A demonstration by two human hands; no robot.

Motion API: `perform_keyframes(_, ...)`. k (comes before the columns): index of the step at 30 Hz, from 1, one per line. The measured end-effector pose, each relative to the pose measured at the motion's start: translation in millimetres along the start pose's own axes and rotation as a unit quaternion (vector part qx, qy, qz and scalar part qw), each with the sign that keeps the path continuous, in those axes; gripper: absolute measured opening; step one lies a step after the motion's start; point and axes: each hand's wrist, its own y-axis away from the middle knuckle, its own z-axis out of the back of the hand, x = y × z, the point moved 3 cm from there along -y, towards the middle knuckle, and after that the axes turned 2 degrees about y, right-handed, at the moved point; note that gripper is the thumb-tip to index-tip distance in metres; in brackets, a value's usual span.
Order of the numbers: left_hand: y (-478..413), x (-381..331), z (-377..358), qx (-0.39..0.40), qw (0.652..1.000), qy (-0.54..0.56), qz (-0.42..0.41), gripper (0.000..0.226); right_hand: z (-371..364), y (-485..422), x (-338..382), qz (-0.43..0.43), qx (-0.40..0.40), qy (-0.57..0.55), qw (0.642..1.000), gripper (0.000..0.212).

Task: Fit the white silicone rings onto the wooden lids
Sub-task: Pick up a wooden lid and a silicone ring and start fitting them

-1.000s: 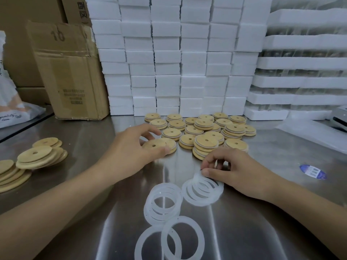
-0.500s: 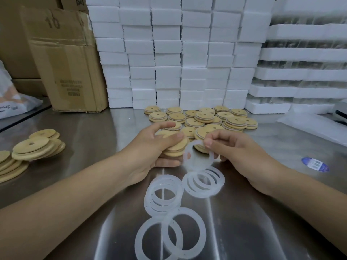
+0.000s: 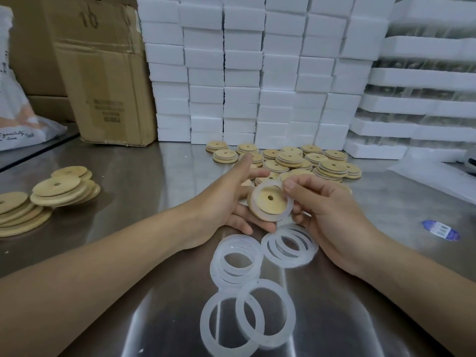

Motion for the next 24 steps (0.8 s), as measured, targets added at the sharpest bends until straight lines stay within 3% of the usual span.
perform_keyframes(3,4.0,-2.2,-4.7,0.029,0.999,-0.036,-0.023,0.035,0.3,2.6,0.3,0.021,-0.018,0.036,0.999,0.005)
perform_keyframes(11,3.6,0.5,-5.2,0.011,0.996,-0.066,-0.064,0.034,0.8,6.7,7.3,0.126,-0.095,0.118,0.980,0.001)
perform_keyframes(24,7.7,1.3,-7.2,0.008,0.991,-0.065,-0.115,0.031,0.7,9.3,9.9,0.158,-0.086,0.159,0.971,0.006)
